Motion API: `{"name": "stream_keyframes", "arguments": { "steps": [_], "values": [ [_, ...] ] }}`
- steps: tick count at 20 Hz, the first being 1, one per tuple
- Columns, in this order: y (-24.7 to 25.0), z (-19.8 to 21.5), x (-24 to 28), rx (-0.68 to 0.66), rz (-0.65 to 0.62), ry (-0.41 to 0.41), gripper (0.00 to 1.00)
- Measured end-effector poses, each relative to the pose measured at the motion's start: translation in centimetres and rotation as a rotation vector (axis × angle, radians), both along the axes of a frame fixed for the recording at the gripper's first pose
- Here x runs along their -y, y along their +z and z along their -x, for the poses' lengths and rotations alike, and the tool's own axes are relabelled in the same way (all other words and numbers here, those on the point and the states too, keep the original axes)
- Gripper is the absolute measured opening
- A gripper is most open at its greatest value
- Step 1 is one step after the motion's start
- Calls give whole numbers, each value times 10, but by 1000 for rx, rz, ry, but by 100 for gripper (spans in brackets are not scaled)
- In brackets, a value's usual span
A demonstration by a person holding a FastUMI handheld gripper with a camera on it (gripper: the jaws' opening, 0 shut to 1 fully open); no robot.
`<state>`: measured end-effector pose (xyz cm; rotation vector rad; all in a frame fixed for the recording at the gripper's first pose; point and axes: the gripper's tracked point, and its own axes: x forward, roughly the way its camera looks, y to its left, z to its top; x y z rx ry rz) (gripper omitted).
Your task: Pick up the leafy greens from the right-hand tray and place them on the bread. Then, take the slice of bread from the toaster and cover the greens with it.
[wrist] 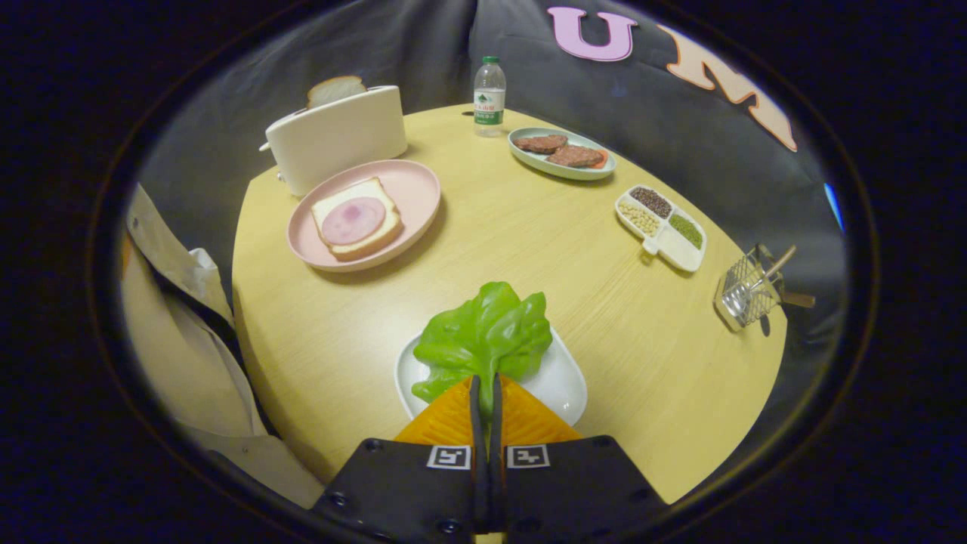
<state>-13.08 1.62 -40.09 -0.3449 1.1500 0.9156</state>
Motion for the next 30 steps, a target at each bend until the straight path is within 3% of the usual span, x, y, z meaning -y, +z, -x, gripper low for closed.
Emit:
{"name": "stream_keyframes", "arguments": {
  "steps": [9, 20, 30],
  "values": [
    [39, -11, -40, 57, -19, -24, 4],
    [71, -21, -140, 83, -84, 40, 3],
    [65, 1, -228, 24, -143, 135, 4]
  ]
}}
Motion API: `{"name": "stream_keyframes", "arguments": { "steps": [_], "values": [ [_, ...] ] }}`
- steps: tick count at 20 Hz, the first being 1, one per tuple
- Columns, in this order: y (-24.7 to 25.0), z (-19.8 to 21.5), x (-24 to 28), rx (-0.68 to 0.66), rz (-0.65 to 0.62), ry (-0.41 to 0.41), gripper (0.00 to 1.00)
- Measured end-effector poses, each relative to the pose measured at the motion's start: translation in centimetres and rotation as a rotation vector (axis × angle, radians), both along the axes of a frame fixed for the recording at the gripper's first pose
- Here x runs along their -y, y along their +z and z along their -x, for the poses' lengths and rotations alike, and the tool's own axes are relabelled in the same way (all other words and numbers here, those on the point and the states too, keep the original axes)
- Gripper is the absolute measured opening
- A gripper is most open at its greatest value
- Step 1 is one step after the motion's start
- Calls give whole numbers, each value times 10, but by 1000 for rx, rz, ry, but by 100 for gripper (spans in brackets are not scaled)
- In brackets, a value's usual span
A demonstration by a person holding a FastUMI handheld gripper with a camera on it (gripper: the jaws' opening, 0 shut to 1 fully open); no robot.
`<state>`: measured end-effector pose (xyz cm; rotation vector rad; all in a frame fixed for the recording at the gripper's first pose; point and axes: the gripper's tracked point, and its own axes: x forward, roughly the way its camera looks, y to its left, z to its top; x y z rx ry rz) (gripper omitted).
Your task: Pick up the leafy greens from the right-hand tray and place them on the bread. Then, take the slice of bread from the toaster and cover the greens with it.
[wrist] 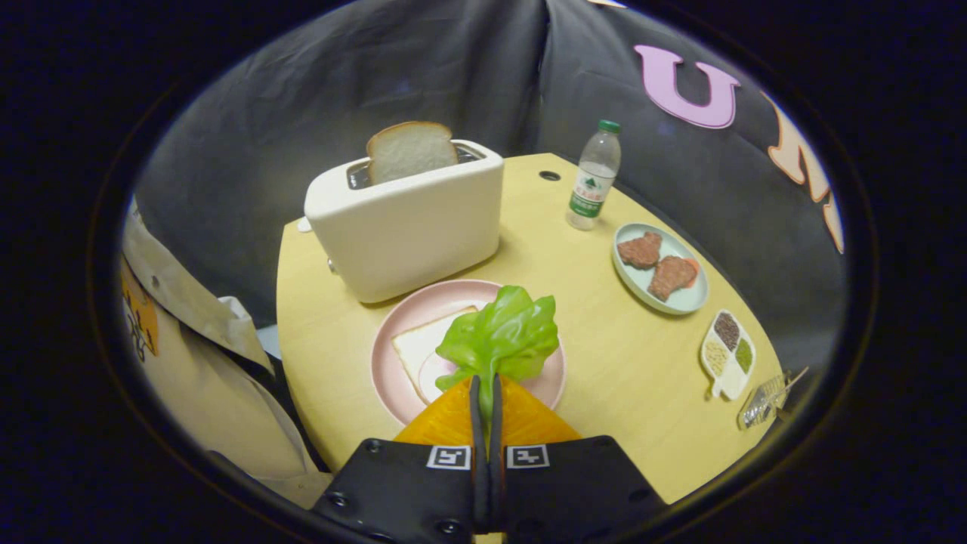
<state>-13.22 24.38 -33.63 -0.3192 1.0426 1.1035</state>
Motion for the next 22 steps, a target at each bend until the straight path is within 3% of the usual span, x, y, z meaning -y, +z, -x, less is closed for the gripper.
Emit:
{"name": "stream_keyframes", "arguments": {
  "steps": [10, 16, 22],
  "values": [
    [-23, 25, -41, -93, -10, 86, 4],
    [-46, 25, -30, -112, 70, 105, 8],
    [-46, 21, -29, -58, 84, 109, 61]
  ]
}}
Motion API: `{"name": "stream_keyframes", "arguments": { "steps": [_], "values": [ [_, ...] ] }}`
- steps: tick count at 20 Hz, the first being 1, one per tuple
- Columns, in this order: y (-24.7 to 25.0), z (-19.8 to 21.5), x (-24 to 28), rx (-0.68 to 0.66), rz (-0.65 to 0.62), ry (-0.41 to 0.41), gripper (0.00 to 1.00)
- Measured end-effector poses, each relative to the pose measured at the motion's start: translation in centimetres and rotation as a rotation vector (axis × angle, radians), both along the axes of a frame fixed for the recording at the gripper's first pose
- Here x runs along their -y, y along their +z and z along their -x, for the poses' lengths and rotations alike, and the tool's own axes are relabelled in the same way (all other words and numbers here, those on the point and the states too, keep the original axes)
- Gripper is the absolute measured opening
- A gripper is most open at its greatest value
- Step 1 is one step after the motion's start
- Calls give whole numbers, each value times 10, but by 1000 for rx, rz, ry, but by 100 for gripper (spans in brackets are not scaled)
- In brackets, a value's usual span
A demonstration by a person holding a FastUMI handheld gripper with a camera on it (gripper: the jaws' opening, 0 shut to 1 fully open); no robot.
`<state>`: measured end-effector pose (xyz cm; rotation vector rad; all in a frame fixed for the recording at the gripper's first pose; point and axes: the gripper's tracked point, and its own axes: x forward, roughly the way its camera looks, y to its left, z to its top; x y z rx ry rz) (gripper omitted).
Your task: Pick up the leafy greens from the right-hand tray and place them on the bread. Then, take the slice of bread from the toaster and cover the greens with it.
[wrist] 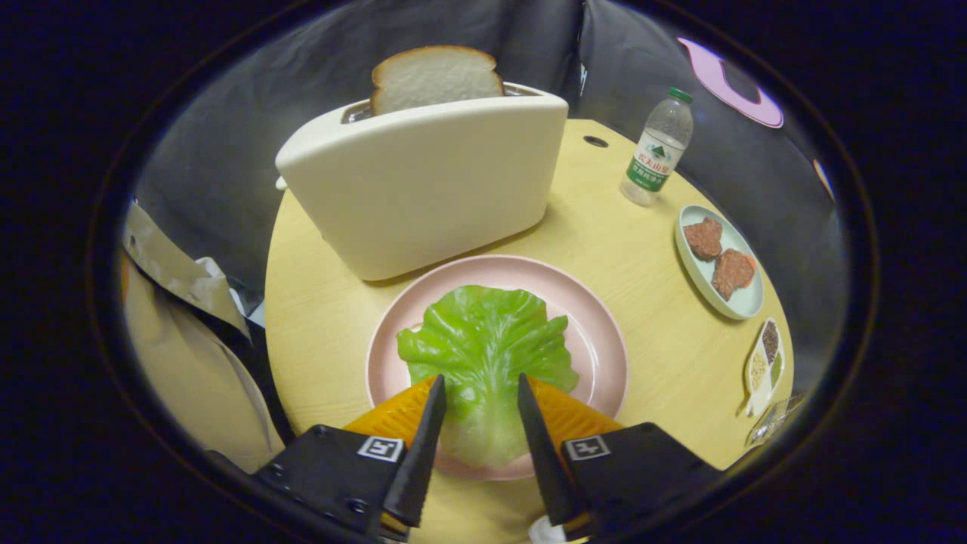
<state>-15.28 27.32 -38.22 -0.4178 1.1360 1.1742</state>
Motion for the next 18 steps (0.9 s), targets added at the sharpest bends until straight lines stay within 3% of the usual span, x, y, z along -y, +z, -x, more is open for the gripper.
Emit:
{"name": "stream_keyframes", "arguments": {
  "steps": [5, 18],
  "values": [
    [21, -13, -3, 48, -19, -42, 100],
    [128, -78, -77, 151, -155, -217, 99]
  ]
}}
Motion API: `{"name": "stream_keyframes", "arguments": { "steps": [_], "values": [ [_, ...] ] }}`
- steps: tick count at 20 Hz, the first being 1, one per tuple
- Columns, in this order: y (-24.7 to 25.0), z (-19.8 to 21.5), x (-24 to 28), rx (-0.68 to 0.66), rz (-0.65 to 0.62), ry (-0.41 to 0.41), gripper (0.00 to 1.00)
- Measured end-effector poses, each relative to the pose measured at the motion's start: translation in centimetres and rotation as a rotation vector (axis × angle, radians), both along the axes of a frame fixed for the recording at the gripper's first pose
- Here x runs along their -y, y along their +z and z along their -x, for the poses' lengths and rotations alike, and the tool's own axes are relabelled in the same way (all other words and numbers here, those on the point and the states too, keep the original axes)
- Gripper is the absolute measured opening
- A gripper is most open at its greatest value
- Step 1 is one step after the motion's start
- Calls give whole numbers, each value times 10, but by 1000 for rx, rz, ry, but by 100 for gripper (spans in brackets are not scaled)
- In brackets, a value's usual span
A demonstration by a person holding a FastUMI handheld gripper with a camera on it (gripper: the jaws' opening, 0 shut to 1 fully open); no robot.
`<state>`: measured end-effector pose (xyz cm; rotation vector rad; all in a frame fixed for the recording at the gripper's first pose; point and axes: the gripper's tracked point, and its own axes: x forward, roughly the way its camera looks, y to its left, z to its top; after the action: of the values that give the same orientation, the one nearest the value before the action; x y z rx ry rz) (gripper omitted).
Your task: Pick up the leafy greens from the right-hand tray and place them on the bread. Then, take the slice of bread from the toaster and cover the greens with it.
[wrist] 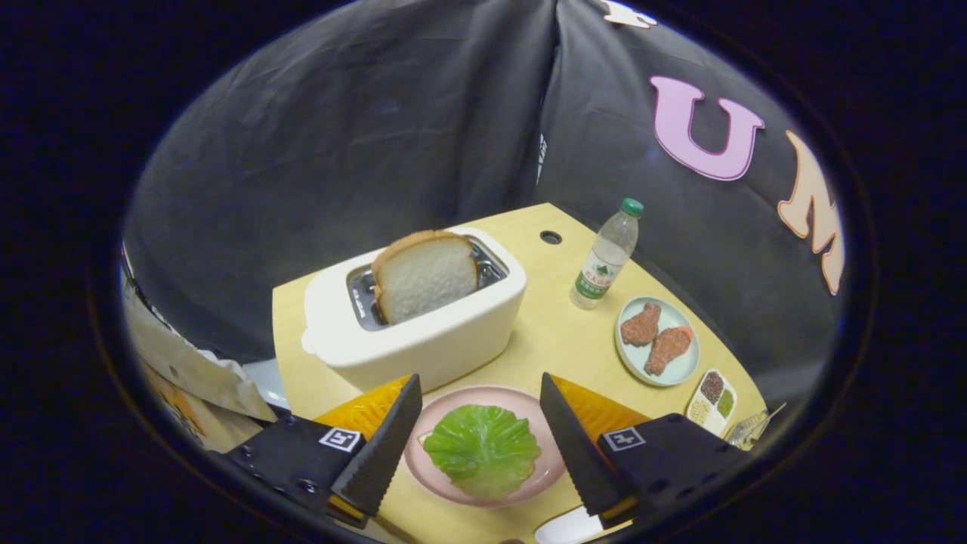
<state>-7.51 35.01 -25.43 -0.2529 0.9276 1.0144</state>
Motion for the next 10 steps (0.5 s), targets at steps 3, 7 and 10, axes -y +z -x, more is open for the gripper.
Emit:
{"name": "stream_keyframes", "arguments": {
  "steps": [3, 7, 10],
  "values": [
    [17, -6, -20, -4, -27, -9, 100],
    [32, -12, -48, -36, -69, -34, 100],
    [35, -17, -67, -79, -90, -69, 99]
  ]
}}
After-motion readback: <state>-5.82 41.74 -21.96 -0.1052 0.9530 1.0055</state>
